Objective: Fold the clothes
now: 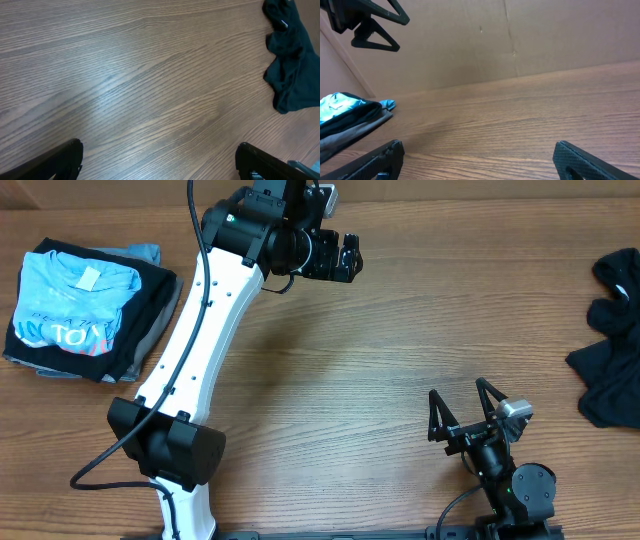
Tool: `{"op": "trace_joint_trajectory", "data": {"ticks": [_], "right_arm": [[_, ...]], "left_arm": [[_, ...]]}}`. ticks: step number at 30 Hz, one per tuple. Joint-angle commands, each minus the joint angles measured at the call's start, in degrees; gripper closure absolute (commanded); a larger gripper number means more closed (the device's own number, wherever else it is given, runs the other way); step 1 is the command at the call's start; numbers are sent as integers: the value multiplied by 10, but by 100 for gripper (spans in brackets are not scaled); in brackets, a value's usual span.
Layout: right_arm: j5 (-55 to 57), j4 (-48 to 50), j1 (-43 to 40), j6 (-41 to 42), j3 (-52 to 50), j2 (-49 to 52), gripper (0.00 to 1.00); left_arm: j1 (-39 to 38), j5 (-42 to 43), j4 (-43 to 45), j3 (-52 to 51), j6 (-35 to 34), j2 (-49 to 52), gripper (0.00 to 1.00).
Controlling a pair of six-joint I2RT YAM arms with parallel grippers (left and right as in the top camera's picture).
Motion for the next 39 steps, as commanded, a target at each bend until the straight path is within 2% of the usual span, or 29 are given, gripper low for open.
{"op": "trace_joint_trajectory", "data": {"ticks": [1,5,11,15,19,23,26,27,32,39], "right_arm": [[5,3,3,3,-6,-7,0],[5,3,3,3,-6,-7,0],[5,3,3,3,-6,-7,0],[5,3,3,3,-6,-7,0],[5,3,3,3,-6,-7,0],[5,3,3,3,-6,-7,0],[5,3,3,3,-6,-7,0],[5,3,3,3,-6,-7,0],[5,3,3,3,-6,-7,0],[5,3,3,3,-6,-7,0]], "left_arm": [[-3,-13,0,-1,7,1,0],[-21,-19,0,-1,7,-42,0],[-45,-27,2,-1,11,-185,0],[-46,-140,-30,-8,11,-273,0],[-46,-196,-56,-63,11,-355,0],[-45,-269,-20,-211,11,-475,0],[-30,-315,65,-362,11,-578,0],[-19,-322,118,-441,11,-628,0],[28,-334,270,-709,11,-788,0],[91,-334,447,-983,1,-960,0]]}}
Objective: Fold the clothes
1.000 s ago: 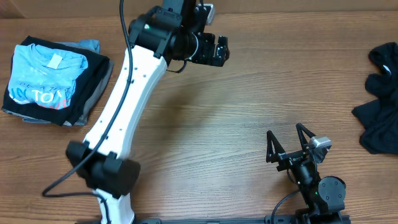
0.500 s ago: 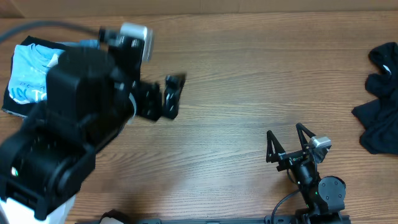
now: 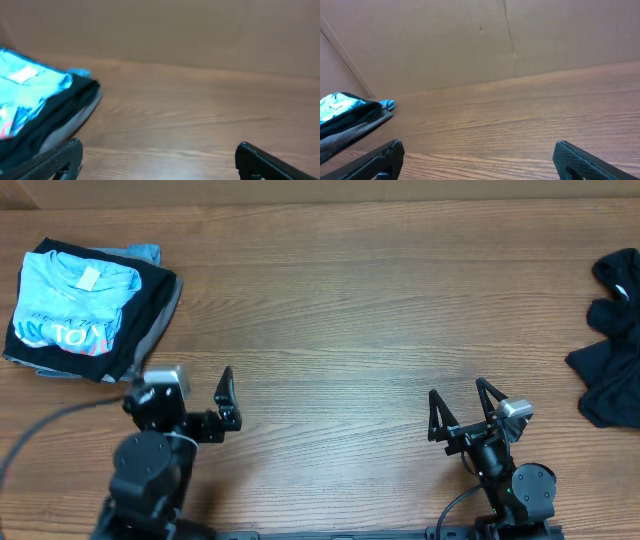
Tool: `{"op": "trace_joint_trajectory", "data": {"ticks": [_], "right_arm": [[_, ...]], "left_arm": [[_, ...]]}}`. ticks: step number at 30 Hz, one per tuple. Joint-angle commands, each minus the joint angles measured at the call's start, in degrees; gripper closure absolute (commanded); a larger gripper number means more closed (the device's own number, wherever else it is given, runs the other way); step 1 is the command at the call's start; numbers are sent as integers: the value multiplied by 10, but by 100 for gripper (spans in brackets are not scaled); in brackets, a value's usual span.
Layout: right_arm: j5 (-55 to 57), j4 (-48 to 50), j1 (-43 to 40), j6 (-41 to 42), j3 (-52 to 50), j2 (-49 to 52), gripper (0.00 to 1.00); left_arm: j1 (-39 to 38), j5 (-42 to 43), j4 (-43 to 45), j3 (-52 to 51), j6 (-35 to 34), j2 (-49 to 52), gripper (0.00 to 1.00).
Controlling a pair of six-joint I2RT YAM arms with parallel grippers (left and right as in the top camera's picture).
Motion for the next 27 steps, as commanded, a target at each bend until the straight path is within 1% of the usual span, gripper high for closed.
{"op": "trace_joint_trajectory", "data": {"ticks": [1,4,7,13,17,21,27], "right_arm": [[5,3,3,3,-6,-6,0],[5,3,3,3,-6,-6,0],[5,3,3,3,-6,-6,0],[5,3,3,3,-6,-6,0],[5,3,3,3,-6,-6,0],[5,3,3,3,-6,-6,0],[5,3,3,3,-6,-6,0]], "left_arm": [[31,-12,69,-115,-2,-77,0],[49,-12,120,-188,-2,-122,0],[73,12,168,-254,-2,-172,0],[127,62,183,-332,-1,-250,0],[143,86,192,-336,19,-249,0],[143,109,192,-337,70,-249,0],[143,110,192,-337,76,-249,0]]}}
